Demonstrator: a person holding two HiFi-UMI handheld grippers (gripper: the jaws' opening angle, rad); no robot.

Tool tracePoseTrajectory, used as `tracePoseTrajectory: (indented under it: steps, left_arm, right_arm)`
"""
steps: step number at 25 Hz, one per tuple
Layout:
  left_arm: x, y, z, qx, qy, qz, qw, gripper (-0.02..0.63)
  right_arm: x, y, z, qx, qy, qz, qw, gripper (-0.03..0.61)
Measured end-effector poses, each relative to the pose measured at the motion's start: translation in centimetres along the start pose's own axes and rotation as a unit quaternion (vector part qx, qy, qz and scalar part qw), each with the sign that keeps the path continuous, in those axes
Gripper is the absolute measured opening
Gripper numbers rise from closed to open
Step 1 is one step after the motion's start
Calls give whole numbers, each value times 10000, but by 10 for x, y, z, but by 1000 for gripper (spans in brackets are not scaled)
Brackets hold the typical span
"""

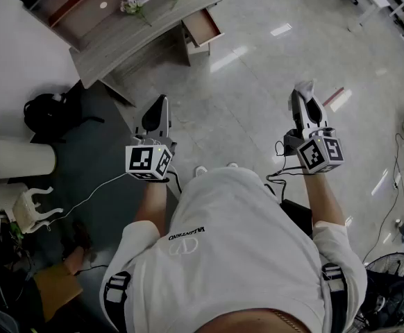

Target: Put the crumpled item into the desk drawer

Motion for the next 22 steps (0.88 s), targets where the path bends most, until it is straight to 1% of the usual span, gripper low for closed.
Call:
tracePoseTrajectory:
  steps: [5,12,22]
  left_arm:
    - [0,5,3,12,0,3,10000,3]
    - [0,15,12,38,-9,-6,10000,3]
    - [-2,44,30,140,-16,10,9999,3]
  right_arm:
    - [2,6,-1,17,30,123,9999,87]
    - [4,17,-2,76,12,147,9999,88]
    - [8,52,-4,206,-56,196,9996,88]
Point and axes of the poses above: the fingertips, and each gripper's own axes: z forward along the fingers, y to its right, x out of its top, the point moved 7 cm from there along -z, backward along the fingers, and after that the axes turned 2 degrees about -y, right-handed, at the moved point
